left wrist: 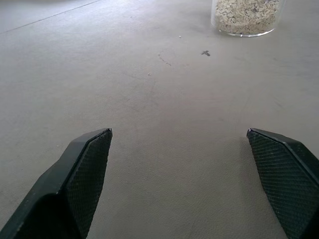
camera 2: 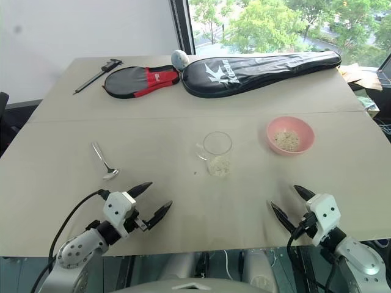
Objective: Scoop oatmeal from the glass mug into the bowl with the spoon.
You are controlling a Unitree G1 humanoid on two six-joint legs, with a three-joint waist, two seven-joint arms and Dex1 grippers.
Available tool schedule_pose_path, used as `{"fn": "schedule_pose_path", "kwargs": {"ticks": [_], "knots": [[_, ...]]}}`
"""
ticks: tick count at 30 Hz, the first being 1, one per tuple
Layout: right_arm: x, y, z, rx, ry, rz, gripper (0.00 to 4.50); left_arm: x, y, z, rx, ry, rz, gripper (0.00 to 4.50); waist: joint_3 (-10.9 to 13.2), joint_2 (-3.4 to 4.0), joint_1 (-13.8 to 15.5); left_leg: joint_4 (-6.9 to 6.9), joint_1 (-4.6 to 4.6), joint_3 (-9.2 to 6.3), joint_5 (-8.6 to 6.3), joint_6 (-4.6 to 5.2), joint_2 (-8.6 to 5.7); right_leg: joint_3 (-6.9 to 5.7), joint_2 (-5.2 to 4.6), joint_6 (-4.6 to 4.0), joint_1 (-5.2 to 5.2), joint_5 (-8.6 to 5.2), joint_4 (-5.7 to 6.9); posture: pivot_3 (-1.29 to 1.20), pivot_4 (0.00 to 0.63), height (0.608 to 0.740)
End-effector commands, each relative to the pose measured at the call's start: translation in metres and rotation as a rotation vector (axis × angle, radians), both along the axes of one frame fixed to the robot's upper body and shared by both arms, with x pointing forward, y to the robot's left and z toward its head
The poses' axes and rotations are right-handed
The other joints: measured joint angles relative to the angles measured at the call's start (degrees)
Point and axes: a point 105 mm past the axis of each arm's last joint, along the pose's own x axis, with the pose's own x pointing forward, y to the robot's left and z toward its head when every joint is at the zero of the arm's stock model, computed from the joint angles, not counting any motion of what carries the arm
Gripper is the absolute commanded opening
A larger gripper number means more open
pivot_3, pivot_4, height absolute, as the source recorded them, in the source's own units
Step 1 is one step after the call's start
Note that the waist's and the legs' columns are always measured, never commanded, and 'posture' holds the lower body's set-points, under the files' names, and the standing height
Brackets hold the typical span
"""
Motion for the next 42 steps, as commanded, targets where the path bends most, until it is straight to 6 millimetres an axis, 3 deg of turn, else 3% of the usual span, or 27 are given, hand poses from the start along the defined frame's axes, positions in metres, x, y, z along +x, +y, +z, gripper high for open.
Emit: {"fn": "schedule_pose_path", "kwargs": {"ticks": [1, 19, 24, 30, 34, 37, 42], "knots": [[0.001, -0.001, 0.008, -0.007, -0.043, 0.009, 4.46, -0.004, 0.0, -0.003, 0.005, 0.018, 0.001, 4.49, 0.0, 0.0, 0.0, 0.0, 0.0, 0.0, 0.0, 0.0, 0.0, 0.0, 0.0, 0.0, 0.0, 0.0, 0.0, 0.0, 0.15, 0.74], [0.005, 0.001, 0.008, -0.008, -0.057, 0.04, 4.46, -0.002, -0.001, 0.003, -0.097, 0.04, 0.036, 4.49, 0.01, -0.01, 0.0, 0.04, 0.01, 0.0, 0.0, 0.0, 0.0, -0.01, 0.02, 0.01, 0.04, 0.01, 0.03, 0.0, 0.15, 0.74], [0.002, 0.005, 0.015, -0.039, -0.045, 0.139, 4.46, 0.007, 0.003, 0.028, -0.189, -0.004, 0.057, 4.49, 0.07, -0.07, 0.02, 0.05, 0.0, 0.0, 0.0, 0.0, 0.0, -0.01, 0.03, 0.01, 0.04, 0.01, 0.03, 0.0, 0.15, 0.74], [-0.007, 0.033, 0.067, 0.095, -0.005, 0.368, 4.46, 0.053, 0.05, 0.084, -0.28, -0.117, 0.297, 4.49, 0.2, -0.14, 0.05, 0.27, 0.01, -0.18, 0.02, -0.01, 0.0, -0.18, 0.07, 0.01, 0.1, 0.01, 0.25, 0.0, 0.15, 0.74], [-0.013, 0.053, 0.089, 0.098, 0.01, 0.501, 4.46, 0.073, 0.077, 0.111, -0.302, -0.153, 0.443, 4.49, 0.36, -0.42, -0.08, 0.37, 0.0, -0.18, 0.02, -0.01, 0.0, -0.18, 0.11, 0.03, 0.14, 0.02, 0.31, 0.0, 0.15, 0.74], [-0.014, 0.063, 0.103, 0.1, 0.007, 0.561, 4.46, 0.086, 0.102, 0.113, -0.243, -0.109, 0.609, 4.49, 0.46, -0.61, 0.05, 0.43, -0.04, -0.19, 0.02, -0.02, -0.01, -0.2, 0.13, 0.08, 0.13, 0.05, 0.31, 0.0, 0.15, 0.74], [-0.014, 0.079, 0.125, 0.111, -0.058, 0.612, 4.46, 0.088, 0.129, 0.107, -0.193, -0.048, 0.775, 4.49, 0.57, -0.79, 0.01, 0.45, -0.08, -0.2, 0.14, -0.22, -0.02, -0.21, 0.15, 0.11, 0.13, 0.06, 0.26, 0.0, 0.15, 0.74]]}}
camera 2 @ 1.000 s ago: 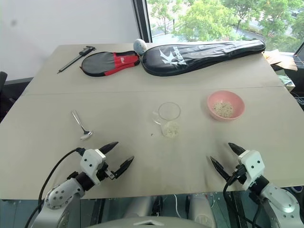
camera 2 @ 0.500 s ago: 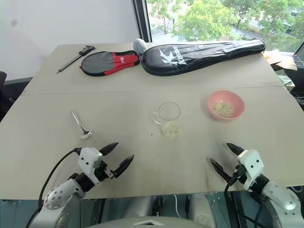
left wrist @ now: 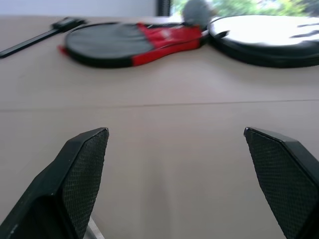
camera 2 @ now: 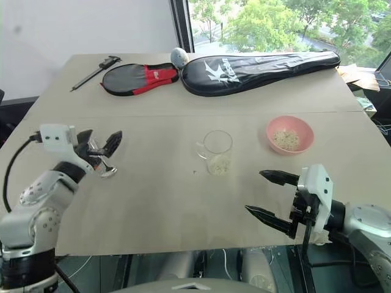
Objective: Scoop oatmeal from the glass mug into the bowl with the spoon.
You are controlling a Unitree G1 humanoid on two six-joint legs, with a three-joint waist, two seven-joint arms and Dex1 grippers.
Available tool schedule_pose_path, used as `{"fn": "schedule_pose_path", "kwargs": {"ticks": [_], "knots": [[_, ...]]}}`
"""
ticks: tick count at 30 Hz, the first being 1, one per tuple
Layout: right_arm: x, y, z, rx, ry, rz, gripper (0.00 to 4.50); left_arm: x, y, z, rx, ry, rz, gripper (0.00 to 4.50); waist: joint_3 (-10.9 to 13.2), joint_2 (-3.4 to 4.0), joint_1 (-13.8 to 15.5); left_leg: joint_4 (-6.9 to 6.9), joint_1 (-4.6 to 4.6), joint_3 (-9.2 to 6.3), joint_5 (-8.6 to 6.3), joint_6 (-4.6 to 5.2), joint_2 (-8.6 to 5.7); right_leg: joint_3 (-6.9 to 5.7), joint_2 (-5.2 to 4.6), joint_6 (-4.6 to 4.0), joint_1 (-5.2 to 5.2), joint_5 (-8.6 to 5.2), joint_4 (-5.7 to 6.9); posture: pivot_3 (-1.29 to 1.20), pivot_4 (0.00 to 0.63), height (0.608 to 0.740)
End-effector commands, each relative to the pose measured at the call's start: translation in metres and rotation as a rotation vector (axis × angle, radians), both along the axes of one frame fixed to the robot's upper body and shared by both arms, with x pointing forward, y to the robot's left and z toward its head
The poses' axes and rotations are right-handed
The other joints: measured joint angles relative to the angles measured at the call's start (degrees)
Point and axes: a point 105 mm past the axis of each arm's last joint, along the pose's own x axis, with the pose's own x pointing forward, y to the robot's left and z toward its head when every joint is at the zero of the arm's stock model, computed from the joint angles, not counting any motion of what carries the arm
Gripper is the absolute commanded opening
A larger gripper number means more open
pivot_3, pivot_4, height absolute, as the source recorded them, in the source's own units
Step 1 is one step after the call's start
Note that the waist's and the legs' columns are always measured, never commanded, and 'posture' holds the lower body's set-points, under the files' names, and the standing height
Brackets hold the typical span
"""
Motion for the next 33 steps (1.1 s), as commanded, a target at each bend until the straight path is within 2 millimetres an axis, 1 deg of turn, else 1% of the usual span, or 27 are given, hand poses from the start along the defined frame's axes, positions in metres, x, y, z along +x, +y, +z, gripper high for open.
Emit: {"fn": "schedule_pose_path", "kwargs": {"ticks": [1, 3, 5, 6, 9, 12, 15, 17, 18, 19, 20, 21, 22, 24, 25, 26, 27, 30, 32, 33], "knots": [[-0.001, 0.015, 0.029, 0.036, -0.105, 0.026, 4.46, -0.003, 0.023, -0.004, 0.024, 0.064, 0.13, 4.49, 0.08, -0.11, -0.11, 0.0, 0.0, 0.0, 0.01, -0.02, 0.0, 0.0, 0.0, 0.0, 0.0, 0.0, 0.0, 0.0, 0.15, 0.74], [0.001, 0.02, 0.041, 0.046, -0.143, 0.026, 4.46, -0.004, 0.027, -0.013, -0.001, 0.11, 0.165, 4.49, 0.14, -0.2, -0.1, 0.0, 0.0, 0.01, 0.03, -0.05, 0.0, 0.01, 0.0, 0.01, -0.02, 0.01, 0.0, 0.0, 0.15, 0.74], [0.003, 0.021, 0.045, 0.049, -0.153, 0.023, 4.46, -0.003, 0.024, -0.024, -0.006, 0.156, 0.154, 4.49, 0.21, -0.34, 0.0, 0.0, 0.0, -0.02, 0.04, -0.07, 0.0, 0.0, 0.0, 0.01, -0.02, 0.01, 0.03, 0.0, 0.15, 0.74], [0.004, 0.022, 0.047, 0.05, -0.154, 0.021, 4.46, -0.003, 0.023, -0.027, -0.009, 0.173, 0.149, 4.49, 0.26, -0.46, 0.14, 0.0, 0.0, -0.03, 0.04, -0.07, 0.0, -0.01, 0.0, 0.01, -0.02, 0.01, 0.03, 0.0, 0.15, 0.74], [0.005, 0.022, 0.049, 0.049, -0.159, 0.012, 4.46, -0.004, 0.023, -0.038, -0.021, 0.217, 0.161, 4.49, 0.28, -0.49, 0.19, 0.05, -0.08, -0.08, 0.05, -0.09, 0.0, -0.07, -0.05, 0.01, -0.03, 0.01, 0.0, 0.0, 0.15, 0.74], [0.005, 0.023, 0.05, 0.049, -0.158, 0.011, 4.46, -0.003, 0.019, -0.048, -0.04, 0.257, 0.144, 4.49, 0.29, -0.49, 0.04, 0.07, -0.12, -0.07, 0.04, -0.09, 0.0, -0.07, -0.07, 0.04, -0.03, 0.03, -0.07, 0.0, 0.15, 0.74], [0.005, 0.023, 0.049, 0.047, -0.157, 0.011, 4.46, 0.0, 0.016, -0.053, -0.044, 0.276, 0.134, 4.49, 0.29, -0.48, 0.06, 0.07, -0.1, -0.08, 0.05, -0.09, 0.0, -0.07, -0.06, 0.04, -0.03, 0.03, -0.06, 0.0, 0.15, 0.74], [0.005, 0.023, 0.049, 0.043, -0.159, 0.007, 4.5, 0.001, 0.016, -0.054, -0.025, 0.284, 0.131, 3.95, 0.29, -0.48, 0.04, 0.07, -0.09, -0.08, 0.05, -0.09, 0.0, -0.07, -0.07, 0.03, -0.02, 0.03, -0.03, 0.0, 0.15, 0.74], [0.005, 0.023, 0.049, 0.042, -0.16, 0.004, 4.5, 0.001, 0.016, -0.056, -0.029, 0.292, 0.136, 3.78, 0.28, -0.48, 0.04, 0.07, -0.09, -0.08, 0.05, -0.09, 0.0, -0.07, -0.07, 0.03, -0.02, 0.03, -0.03, 0.0, 0.15, 0.74], [0.006, 0.022, 0.049, 0.041, -0.16, 0.001, 4.5, 0.001, 0.017, -0.057, -0.035, 0.302, 0.147, 3.25, 0.28, -0.48, 0.06, 0.07, -0.08, -0.08, 0.05, -0.09, 0.0, -0.07, -0.08, 0.03, -0.02, 0.03, -0.03, 0.0, 0.15, 0.74], [0.006, 0.022, 0.048, 0.04, -0.16, -0.003, 4.5, 0.0, 0.017, -0.06, -0.042, 0.315, 0.158, 2.92, 0.28, -0.48, 0.09, 0.07, -0.09, -0.08, 0.05, -0.09, 0.0, -0.07, -0.08, 0.03, -0.02, 0.03, -0.03, 0.0, 0.15, 0.74], [0.007, 0.021, 0.048, 0.039, -0.161, -0.007, 4.5, -0.001, 0.017, -0.063, -0.043, 0.331, 0.167, 2.38, 0.28, -0.47, 0.1, 0.07, -0.09, -0.08, 0.05, -0.09, 0.0, -0.07, -0.08, 0.03, -0.02, 0.03, -0.03, 0.0, 0.15, 0.74], [0.007, 0.021, 0.048, 0.039, -0.161, -0.012, 4.5, -0.003, 0.017, -0.066, -0.052, 0.348, 0.186, 2.04, 0.27, -0.46, 0.12, 0.07, -0.09, -0.08, 0.05, -0.09, 0.0, -0.07, -0.1, 0.04, -0.02, 0.03, -0.03, 0.0, 0.15, 0.74], [0.008, 0.02, 0.049, 0.038, -0.164, -0.02, 4.5, -0.008, 0.018, -0.074, -0.072, 0.381, 0.223, 1.08, 0.25, -0.43, 0.11, 0.07, -0.09, -0.08, 0.04, -0.09, -0.01, -0.07, -0.1, 0.04, -0.02, 0.03, -0.03, 0.0, 0.15, 0.74], [0.008, 0.02, 0.049, 0.039, -0.165, -0.022, 4.5, -0.01, 0.018, -0.078, -0.078, 0.395, 0.237, 0.68, 0.24, -0.41, 0.08, 0.07, -0.09, -0.07, 0.04, -0.09, -0.01, -0.07, -0.11, 0.04, -0.01, 0.03, -0.03, 0.0, 0.15, 0.74], [0.008, 0.02, 0.049, 0.039, -0.165, -0.023, 4.5, -0.012, 0.017, -0.081, -0.095, 0.404, 0.243, 0.15, 0.23, -0.39, 0.07, 0.07, -0.08, -0.07, 0.04, -0.09, -0.01, -0.06, -0.11, 0.05, 0.0, 0.04, -0.03, 0.0, 0.15, 0.74], [0.008, 0.02, 0.049, 0.04, -0.165, -0.024, 4.5, -0.012, 0.016, -0.083, -0.112, 0.407, 0.248, 0.07, 0.19, -0.32, 0.07, 0.07, -0.07, -0.07, 0.04, -0.09, -0.01, -0.06, -0.11, 0.05, 0.0, 0.04, -0.03, 0.0, 0.15, 0.74], [0.008, 0.02, 0.048, 0.04, -0.166, -0.028, 4.5, -0.012, 0.014, -0.084, -0.141, 0.4, 0.255, 0.07, 0.1, -0.17, 0.05, 0.07, -0.04, -0.06, 0.04, -0.09, -0.01, -0.06, -0.11, 0.05, 0.02, 0.04, -0.03, 0.0, 0.15, 0.74], [0.009, 0.019, 0.048, 0.039, -0.169, -0.031, 4.5, -0.007, 0.013, -0.077, -0.179, 0.331, 0.254, 0.07, 0.04, -0.06, 0.06, 0.07, -0.02, -0.05, 0.04, -0.09, -0.01, -0.06, -0.11, 0.05, 0.03, 0.04, -0.02, 0.0, 0.15, 0.74], [0.01, 0.019, 0.048, 0.04, -0.17, -0.034, 4.5, -0.002, 0.011, -0.069, -0.2, 0.272, 0.245, 0.07, 0.03, -0.05, 0.08, 0.07, -0.02, -0.05, 0.04, -0.09, -0.01, -0.05, -0.11, 0.05, 0.04, 0.04, -0.01, 0.0, 0.15, 0.74]]}}
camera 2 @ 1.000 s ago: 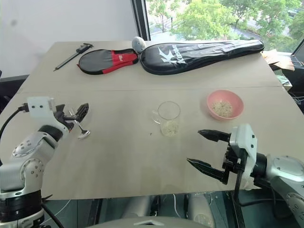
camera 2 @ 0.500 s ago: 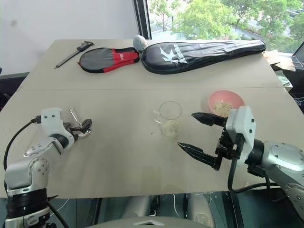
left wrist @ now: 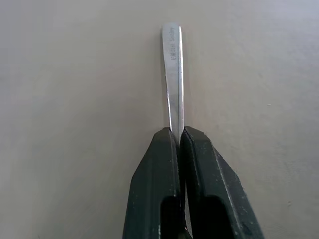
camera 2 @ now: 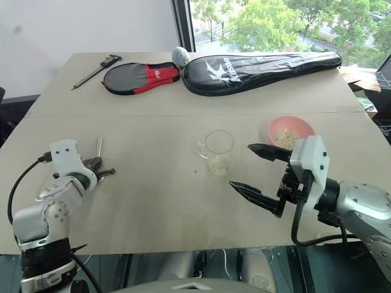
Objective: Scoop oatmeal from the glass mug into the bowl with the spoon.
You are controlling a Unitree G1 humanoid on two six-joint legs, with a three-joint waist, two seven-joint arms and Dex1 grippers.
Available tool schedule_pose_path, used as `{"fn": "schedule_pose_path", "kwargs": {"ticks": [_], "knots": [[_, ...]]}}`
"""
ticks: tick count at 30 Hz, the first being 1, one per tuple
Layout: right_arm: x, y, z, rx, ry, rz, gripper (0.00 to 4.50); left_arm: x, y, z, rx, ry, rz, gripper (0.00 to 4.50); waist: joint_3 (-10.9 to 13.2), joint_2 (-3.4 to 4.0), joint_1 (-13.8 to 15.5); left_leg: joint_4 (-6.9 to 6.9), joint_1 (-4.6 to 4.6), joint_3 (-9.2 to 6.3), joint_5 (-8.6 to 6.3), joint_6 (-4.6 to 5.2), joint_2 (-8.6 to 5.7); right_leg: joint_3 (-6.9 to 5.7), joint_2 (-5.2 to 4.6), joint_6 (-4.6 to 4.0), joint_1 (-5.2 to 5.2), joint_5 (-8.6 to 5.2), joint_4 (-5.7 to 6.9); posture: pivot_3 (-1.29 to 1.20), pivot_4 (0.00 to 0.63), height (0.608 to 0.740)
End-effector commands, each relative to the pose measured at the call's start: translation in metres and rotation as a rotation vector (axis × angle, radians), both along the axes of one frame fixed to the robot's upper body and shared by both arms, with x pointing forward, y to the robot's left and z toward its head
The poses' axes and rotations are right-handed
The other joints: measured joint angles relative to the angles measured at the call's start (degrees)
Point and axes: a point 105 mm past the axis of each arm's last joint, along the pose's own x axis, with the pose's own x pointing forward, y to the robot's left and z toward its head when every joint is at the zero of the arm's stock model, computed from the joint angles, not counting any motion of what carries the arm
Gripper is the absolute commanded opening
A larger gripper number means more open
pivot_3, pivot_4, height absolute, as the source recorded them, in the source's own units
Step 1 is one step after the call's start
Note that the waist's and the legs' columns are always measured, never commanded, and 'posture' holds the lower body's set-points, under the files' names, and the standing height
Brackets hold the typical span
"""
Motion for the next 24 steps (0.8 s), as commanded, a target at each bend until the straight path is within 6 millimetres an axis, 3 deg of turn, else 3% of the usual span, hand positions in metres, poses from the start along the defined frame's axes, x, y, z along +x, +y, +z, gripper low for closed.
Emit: {"fn": "schedule_pose_path", "kwargs": {"ticks": [1, 5, 9, 12, 16, 20, 24], "knots": [[-0.002, 0.0, 0.008, 0.0, -0.051, -0.005, 4.5, 0.006, -0.006, 0.0, -0.068, -0.081, -0.006, 0.07, -0.01, 0.01, 0.1, 0.0, 0.0, 0.0, 0.0, 0.0, 0.0, 0.0, 0.0, 0.0, 0.0, 0.0, 0.0, 0.0, 0.15, 0.74], [0.003, -0.002, 0.011, 0.02, -0.048, -0.027, 4.5, 0.018, -0.01, 0.042, -0.032, -0.308, -0.055, 0.07, 0.1, -0.18, 0.19, 0.05, -0.04, -0.02, 0.0, 0.0, 0.0, -0.02, 0.01, 0.0, -0.01, 0.0, 0.03, 0.0, 0.15, 0.74], [0.02, -0.006, 0.016, 0.047, -0.04, -0.104, 4.5, 0.027, -0.025, 0.082, 0.051, -0.485, -0.159, 0.07, 0.27, -0.45, -0.06, 0.21, -0.13, -0.04, 0.0, 0.0, 0.0, -0.03, 0.02, 0.01, -0.05, 0.02, 0.09, 0.0, 0.15, 0.74], [0.042, -0.004, 0.029, 0.087, -0.051, -0.176, 4.5, 0.032, -0.062, 0.11, 0.164, -0.595, -0.367, 0.07, 0.27, -0.43, -0.21, 0.27, -0.13, 0.01, 0.0, 0.0, 0.0, 0.01, 0.01, 0.04, -0.05, 0.04, 0.08, 0.0, 0.15, 0.74], [0.067, 0.005, 0.05, 0.161, -0.042, -0.204, 4.5, 0.032, -0.119, 0.132, 0.302, -0.694, -0.639, 0.07, 0.32, -0.41, -0.13, 0.26, -0.16, 0.01, 0.0, -0.01, -0.01, 0.01, 0.04, 0.03, -0.11, 0.04, 0.09, 0.0, 0.15, 0.74], [0.093, 0.015, 0.061, 0.204, 0.004, -0.252, 4.5, 0.029, -0.16, 0.141, 0.431, -0.755, -0.844, 0.07, 0.32, -0.4, -0.15, 0.26, -0.31, 0.01, 0.01, 0.0, -0.01, 0.0, 0.05, 0.03, -0.22, 0.04, 0.06, 0.0, 0.15, 0.74], [0.116, 0.041, 0.067, 0.348, 0.165, -0.237, 4.5, 0.023, -0.194, 0.146, 0.586, -0.821, -1.037, 0.07, 0.32, -0.38, -0.59, 0.29, -0.67, 0.06, 0.02, 0.0, -0.01, 0.01, 0.1, 0.03, -0.63, 0.04, 0.16, 0.0, 0.15, 0.74]]}}
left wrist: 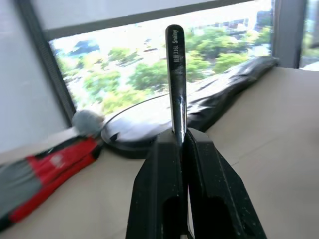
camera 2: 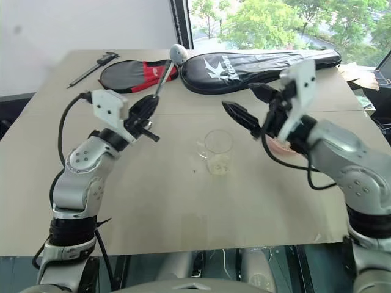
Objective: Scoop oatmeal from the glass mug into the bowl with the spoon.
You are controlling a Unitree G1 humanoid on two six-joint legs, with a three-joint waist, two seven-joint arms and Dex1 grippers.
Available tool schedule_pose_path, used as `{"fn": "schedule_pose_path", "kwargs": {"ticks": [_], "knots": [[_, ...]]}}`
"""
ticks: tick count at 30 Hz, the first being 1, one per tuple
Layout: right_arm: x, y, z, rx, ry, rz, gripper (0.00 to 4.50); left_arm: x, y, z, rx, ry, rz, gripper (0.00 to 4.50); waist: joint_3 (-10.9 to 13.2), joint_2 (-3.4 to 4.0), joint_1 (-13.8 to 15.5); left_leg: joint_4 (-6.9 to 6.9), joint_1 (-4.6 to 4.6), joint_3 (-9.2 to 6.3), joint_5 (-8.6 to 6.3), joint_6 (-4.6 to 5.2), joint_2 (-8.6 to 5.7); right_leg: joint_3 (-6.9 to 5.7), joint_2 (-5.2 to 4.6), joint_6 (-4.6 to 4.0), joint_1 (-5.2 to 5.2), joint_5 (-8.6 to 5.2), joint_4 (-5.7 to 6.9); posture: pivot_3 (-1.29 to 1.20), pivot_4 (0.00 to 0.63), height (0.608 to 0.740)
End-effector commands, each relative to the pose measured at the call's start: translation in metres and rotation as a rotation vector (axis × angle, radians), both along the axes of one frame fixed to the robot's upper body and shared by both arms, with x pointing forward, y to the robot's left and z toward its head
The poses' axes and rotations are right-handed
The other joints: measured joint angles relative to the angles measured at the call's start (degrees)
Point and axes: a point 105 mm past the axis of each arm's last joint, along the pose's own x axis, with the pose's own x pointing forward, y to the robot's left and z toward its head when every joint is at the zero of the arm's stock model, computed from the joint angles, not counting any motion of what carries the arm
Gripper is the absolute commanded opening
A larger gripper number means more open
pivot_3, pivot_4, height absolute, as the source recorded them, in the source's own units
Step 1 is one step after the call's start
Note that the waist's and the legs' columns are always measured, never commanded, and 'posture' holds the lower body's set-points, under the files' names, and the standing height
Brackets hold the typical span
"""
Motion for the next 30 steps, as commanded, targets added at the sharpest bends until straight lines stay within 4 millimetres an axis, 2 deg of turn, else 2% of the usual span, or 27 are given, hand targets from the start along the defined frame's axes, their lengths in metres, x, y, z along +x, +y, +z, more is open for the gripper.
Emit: {"fn": "schedule_pose_path", "kwargs": {"ticks": [1, 7, 12, 19, 20, 22, 30], "knots": [[0.014, 0.017, 0.007, 0.146, 0.117, 0.015, 4.5, -0.01, -0.024, 0.016, 0.079, -0.127, -0.116, 0.07, 0.0, 0.01, -0.19, 0.06, -0.17, 0.02, 0.01, 0.0, 0.0, 0.01, 0.0, 0.0, -0.19, 0.0, 0.11, 0.0, 0.15, 0.74], [0.019, 0.037, 0.016, 0.255, 0.19, 0.106, 4.5, -0.015, -0.035, 0.017, 0.088, -0.136, -0.2, 0.07, 0.03, 0.05, -0.59, 0.12, -0.42, 0.11, 0.02, 0.0, -0.02, 0.07, 0.0, 0.01, -0.5, 0.0, 0.39, 0.0, 0.15, 0.74], [0.016, 0.041, 0.021, 0.265, 0.192, 0.143, 4.5, -0.015, -0.033, 0.014, 0.101, -0.135, -0.206, 0.07, 0.03, 0.05, -0.86, 0.18, -0.39, 0.1, 0.02, 0.01, -0.03, 0.09, 0.01, 0.01, -0.51, 0.0, 0.44, 0.0, 0.15, 0.74], [0.016, 0.047, 0.018, 0.236, 0.216, 0.154, 4.5, -0.015, -0.033, 0.006, 0.113, -0.114, -0.217, 0.07, 0.03, 0.06, -1.09, 0.18, -0.38, 0.12, 0.02, 0.01, -0.03, 0.12, 0.02, 0.01, -0.55, 0.0, 0.48, 0.0, 0.15, 0.74], [0.016, 0.047, 0.018, 0.23, 0.217, 0.155, 4.08, -0.014, -0.033, 0.006, 0.11, -0.114, -0.217, 0.0, 0.04, 0.06, -1.09, 0.18, -0.38, 0.12, 0.02, 0.01, -0.03, 0.13, 0.02, 0.01, -0.55, 0.0, 0.48, 0.0, 0.15, 0.74], [0.017, 0.046, 0.017, 0.225, 0.22, 0.153, 3.7, -0.015, -0.034, 0.003, 0.119, -0.112, -0.224, 0.0, 0.03, 0.06, -1.07, 0.18, -0.39, 0.12, 0.02, 0.01, -0.03, 0.13, 0.02, 0.01, -0.55, 0.0, 0.47, 0.0, 0.15, 0.74], [0.02, 0.045, 0.017, 0.223, 0.219, 0.135, 0.06, -0.013, -0.035, -0.008, 0.134, -0.088, -0.246, 0.0, 0.04, 0.08, -1.08, 0.18, -0.39, 0.13, 0.02, 0.01, -0.03, 0.13, 0.02, 0.01, -0.55, 0.0, 0.48, 0.0, 0.15, 0.74]]}}
